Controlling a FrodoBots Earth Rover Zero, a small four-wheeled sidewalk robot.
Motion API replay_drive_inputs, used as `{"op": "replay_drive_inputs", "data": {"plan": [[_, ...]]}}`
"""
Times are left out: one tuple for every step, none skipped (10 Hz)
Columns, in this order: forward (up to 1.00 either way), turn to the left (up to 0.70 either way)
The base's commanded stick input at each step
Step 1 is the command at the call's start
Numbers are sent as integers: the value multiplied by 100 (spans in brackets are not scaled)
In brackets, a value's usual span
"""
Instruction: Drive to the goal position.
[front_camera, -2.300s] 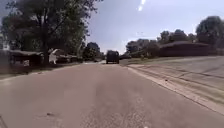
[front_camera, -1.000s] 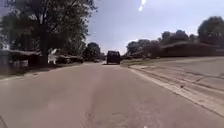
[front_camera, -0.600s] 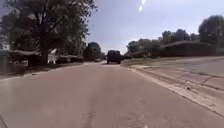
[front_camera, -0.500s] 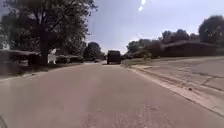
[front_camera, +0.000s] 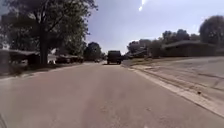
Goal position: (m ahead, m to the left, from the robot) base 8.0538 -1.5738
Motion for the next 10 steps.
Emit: {"op": "replay_drive_inputs", "data": {"plan": [[50, 0], [50, -2], [50, -14], [50, -26], [50, -37], [50, -49], [50, -41], [50, -30], [50, -20], [50, -9]]}}
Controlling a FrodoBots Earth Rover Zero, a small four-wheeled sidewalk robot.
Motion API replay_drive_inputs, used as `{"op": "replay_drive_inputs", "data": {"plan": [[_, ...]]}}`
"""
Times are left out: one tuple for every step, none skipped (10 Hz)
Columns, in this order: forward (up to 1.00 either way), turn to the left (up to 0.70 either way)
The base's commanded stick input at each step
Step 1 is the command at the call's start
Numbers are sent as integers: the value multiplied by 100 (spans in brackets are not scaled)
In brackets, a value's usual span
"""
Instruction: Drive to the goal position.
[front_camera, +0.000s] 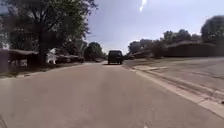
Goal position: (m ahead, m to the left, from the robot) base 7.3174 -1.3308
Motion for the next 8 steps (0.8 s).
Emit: {"op": "replay_drive_inputs", "data": {"plan": [[50, 3], [50, 31], [50, 26], [50, 17], [50, 7], [50, 0], [50, 0], [50, 0]]}}
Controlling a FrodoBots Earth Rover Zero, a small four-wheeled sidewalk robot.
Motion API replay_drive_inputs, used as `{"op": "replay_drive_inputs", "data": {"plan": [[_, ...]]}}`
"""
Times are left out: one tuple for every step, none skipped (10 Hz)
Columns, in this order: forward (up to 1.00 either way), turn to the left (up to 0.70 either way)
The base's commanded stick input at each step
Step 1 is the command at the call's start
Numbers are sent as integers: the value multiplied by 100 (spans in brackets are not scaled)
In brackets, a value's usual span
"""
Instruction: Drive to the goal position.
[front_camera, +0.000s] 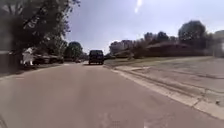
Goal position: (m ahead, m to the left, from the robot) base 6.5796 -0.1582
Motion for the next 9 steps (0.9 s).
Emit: {"op": "replay_drive_inputs", "data": {"plan": [[50, 0], [50, 0], [50, 0], [50, 0], [50, 0], [50, 0], [50, 0], [50, 0], [50, 0]]}}
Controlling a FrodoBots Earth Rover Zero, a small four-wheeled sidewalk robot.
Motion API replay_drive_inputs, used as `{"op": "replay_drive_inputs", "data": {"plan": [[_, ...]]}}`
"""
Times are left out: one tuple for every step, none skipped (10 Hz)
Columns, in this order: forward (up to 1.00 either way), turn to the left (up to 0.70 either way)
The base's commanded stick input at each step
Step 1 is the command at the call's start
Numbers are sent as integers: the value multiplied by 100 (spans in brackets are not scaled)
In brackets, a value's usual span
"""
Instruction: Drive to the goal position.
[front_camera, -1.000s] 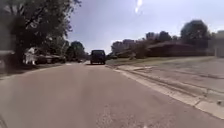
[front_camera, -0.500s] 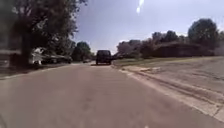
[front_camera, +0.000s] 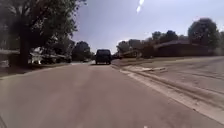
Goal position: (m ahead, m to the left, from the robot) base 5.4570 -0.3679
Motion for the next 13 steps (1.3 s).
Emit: {"op": "replay_drive_inputs", "data": {"plan": [[50, 0], [50, 0], [50, 0], [50, 0], [50, 0], [50, 0], [50, 0], [50, 0], [50, 0], [50, 0], [50, 0], [50, 0], [50, 0]]}}
